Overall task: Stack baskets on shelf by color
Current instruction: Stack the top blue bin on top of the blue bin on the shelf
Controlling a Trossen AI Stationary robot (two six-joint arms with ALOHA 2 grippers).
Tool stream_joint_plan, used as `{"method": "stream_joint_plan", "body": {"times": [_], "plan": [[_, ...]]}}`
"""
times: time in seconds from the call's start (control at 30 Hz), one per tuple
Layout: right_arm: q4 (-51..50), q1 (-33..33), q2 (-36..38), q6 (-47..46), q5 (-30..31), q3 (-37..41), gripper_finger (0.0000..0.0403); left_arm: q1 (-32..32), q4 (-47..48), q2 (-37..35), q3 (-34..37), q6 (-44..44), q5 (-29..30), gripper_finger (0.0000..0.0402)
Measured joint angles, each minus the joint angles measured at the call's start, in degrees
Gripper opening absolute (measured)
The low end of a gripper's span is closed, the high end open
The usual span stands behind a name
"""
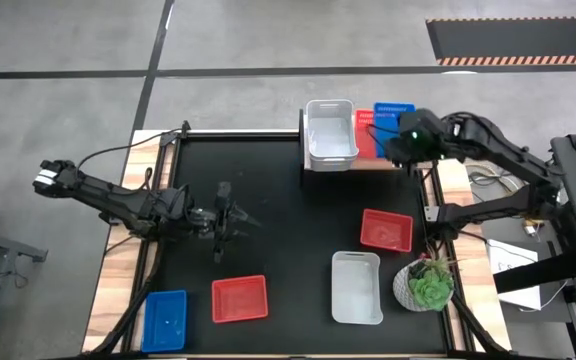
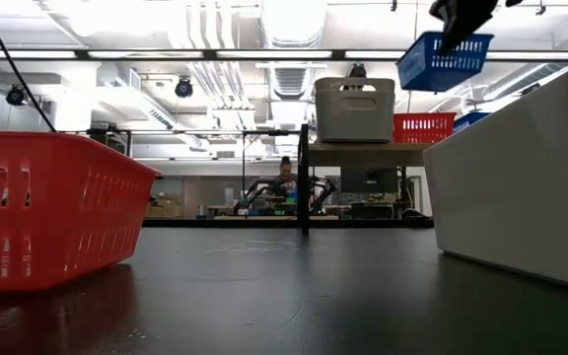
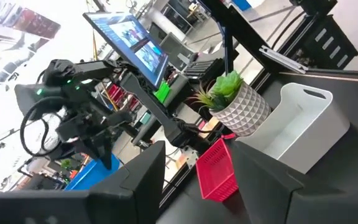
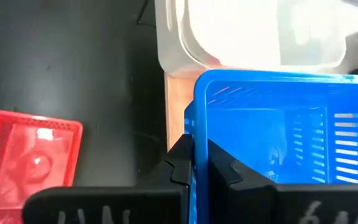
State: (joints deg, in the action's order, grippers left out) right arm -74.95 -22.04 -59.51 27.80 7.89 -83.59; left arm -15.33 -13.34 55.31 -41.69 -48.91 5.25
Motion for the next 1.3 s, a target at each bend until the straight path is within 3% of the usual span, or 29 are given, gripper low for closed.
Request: {"method": "stream_joint_plan", "body": {"times": [0.4, 0.93, 1.3], "plan": [[-2.78, -20.42, 0.2, 10.79, -15.79, -0.15, 0.0008, 0.1, 0.22, 0.0, 0.07, 0.4, -0.01, 0.0169], [-6.83, -31.4, -2.47, 21.29, -14.41, 0.39, 0.0008, 0.1, 0.07, 0.0, 0.09, 2.04, -0.02, 0.0169], [-7.59, -32.0, -6.92, 21.83, -13.46, 0.39, 0.0008, 0.1, 0.09, 0.0, 0.11, 2.26, -0.02, 0.0169]]}}
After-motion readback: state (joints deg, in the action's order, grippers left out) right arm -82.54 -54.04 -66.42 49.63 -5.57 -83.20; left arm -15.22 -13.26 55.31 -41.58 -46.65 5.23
